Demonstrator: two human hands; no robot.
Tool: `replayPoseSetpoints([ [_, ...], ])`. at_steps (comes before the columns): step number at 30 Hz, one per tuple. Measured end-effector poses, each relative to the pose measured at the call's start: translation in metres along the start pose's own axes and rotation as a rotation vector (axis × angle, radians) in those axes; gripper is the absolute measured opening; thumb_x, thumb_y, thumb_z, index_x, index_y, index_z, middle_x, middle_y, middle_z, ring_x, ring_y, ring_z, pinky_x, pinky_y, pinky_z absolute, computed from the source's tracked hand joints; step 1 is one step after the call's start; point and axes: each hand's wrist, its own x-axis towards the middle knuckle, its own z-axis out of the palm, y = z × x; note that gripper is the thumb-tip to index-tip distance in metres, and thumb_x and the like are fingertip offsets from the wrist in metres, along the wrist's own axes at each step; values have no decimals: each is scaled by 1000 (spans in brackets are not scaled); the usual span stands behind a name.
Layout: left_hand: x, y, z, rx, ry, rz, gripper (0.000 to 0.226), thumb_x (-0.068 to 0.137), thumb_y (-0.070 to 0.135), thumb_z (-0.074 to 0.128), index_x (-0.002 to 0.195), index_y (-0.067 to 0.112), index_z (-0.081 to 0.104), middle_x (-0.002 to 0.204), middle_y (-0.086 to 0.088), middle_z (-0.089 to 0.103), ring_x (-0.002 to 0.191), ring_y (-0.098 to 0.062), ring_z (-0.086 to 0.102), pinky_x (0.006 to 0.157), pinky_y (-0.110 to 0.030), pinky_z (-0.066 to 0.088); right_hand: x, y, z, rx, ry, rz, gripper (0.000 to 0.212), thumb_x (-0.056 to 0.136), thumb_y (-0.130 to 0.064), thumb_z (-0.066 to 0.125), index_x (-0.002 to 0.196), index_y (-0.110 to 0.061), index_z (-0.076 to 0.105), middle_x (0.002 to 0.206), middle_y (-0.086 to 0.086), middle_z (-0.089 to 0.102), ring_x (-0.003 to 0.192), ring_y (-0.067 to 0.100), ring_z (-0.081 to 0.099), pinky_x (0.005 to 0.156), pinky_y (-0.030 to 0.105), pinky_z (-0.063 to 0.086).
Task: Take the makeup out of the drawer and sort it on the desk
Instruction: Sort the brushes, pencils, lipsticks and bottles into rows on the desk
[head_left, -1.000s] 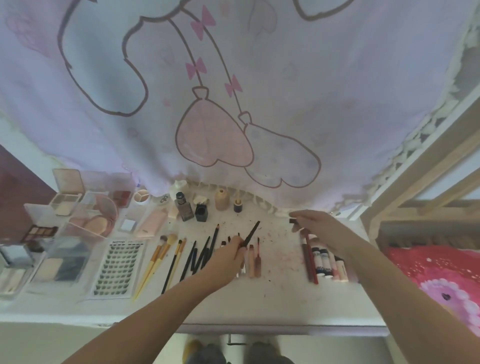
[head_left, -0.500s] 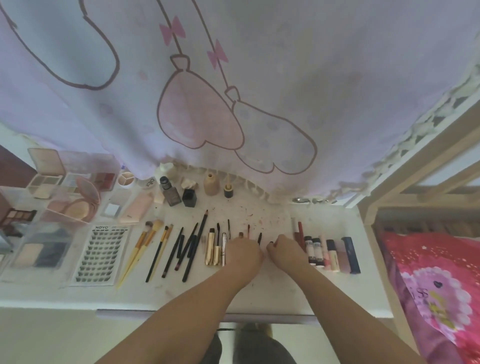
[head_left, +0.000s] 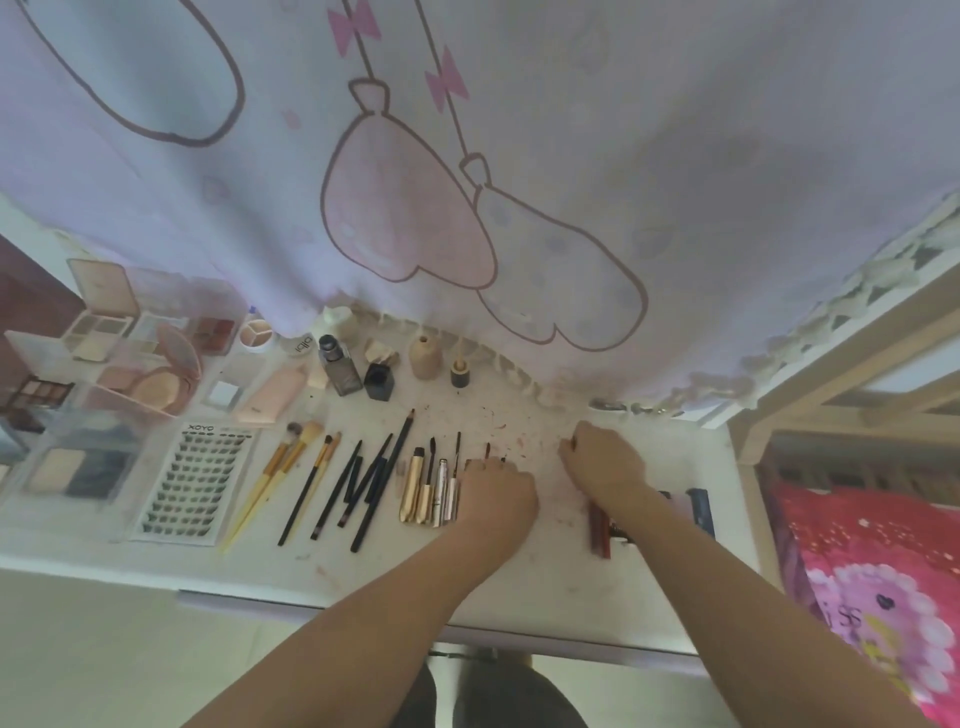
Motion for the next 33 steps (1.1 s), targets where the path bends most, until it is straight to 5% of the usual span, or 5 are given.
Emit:
replayPoseSetpoints([
  [11, 33, 71, 11, -202, -27, -81, 38, 99, 36, 30, 119, 9, 50, 118, -10, 57, 110, -27, 49, 92, -38, 35, 32, 20, -9, -200, -120, 13, 39, 97, -41, 40, 112, -12, 60, 111, 7, 63, 100, 24, 61, 78, 31, 45],
  [16, 21, 66, 5, -380, 25, -176, 42, 100, 40, 28, 109, 8, 55, 107, -9, 61, 101, -26, 54, 85, -35, 40, 19, 16, -14, 127, -102, 4, 32, 91, -29, 41, 65, -13, 49, 64, 2, 52, 61, 20, 52, 62, 29, 43],
  [21, -3, 45, -14, -830, 133, -189, 24, 101, 33, 34, 103, 14, 48, 81, 3, 56, 72, -19, 56, 65, -33, 45, -9, 14, -45, 634, -89, -4, 28, 96, -22, 39, 72, -13, 51, 61, -1, 52, 52, 12, 46, 53, 23, 39],
  [25, -25, 21, -29, -587, 173, -96, 28, 102, 36, 26, 101, 18, 48, 84, 5, 54, 75, -20, 53, 90, -40, 39, -34, 9, -65, 697, -300, -14, 33, 97, -26, 40, 77, -9, 60, 49, -5, 53, 36, 6, 38, 41, 18, 31],
  [33, -57, -15, -59, -489, 127, 89, 29, 103, 34, 28, 106, 15, 49, 77, 3, 52, 69, -19, 49, 58, -30, 30, -75, 0, -72, 798, -303, -233, 20, 98, -23, 47, 82, -12, 51, 62, -1, 49, 49, 9, 38, 48, 19, 32],
])
